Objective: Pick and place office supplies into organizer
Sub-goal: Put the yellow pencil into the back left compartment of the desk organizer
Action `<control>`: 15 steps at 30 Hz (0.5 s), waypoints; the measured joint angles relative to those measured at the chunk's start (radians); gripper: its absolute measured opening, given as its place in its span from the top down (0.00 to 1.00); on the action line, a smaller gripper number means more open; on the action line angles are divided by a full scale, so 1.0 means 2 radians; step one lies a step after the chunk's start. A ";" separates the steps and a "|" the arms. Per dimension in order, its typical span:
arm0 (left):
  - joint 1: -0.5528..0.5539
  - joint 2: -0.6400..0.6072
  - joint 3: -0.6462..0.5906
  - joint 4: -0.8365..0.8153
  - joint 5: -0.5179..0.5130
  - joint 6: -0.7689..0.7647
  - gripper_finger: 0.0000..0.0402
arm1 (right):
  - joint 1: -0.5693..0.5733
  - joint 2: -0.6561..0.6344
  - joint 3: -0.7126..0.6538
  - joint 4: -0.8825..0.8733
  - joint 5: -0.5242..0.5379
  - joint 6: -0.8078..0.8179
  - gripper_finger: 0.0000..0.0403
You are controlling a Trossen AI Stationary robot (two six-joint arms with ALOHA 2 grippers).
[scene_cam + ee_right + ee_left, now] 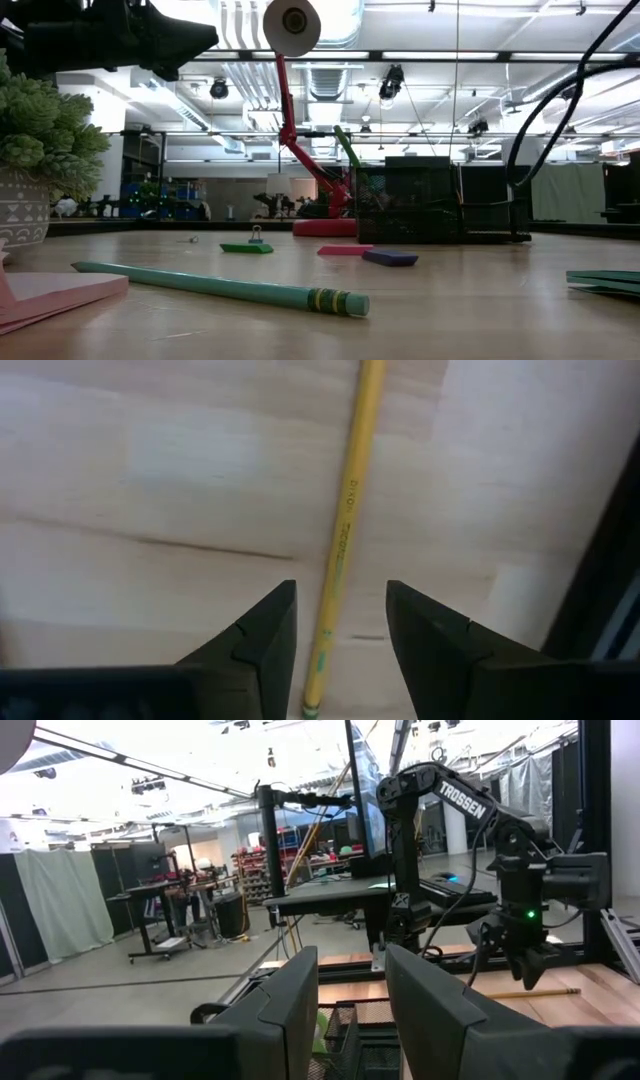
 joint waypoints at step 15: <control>0.000 0.000 0.000 0.000 0.000 0.000 0.73 | -0.003 -0.001 -0.037 0.055 -0.005 0.000 0.64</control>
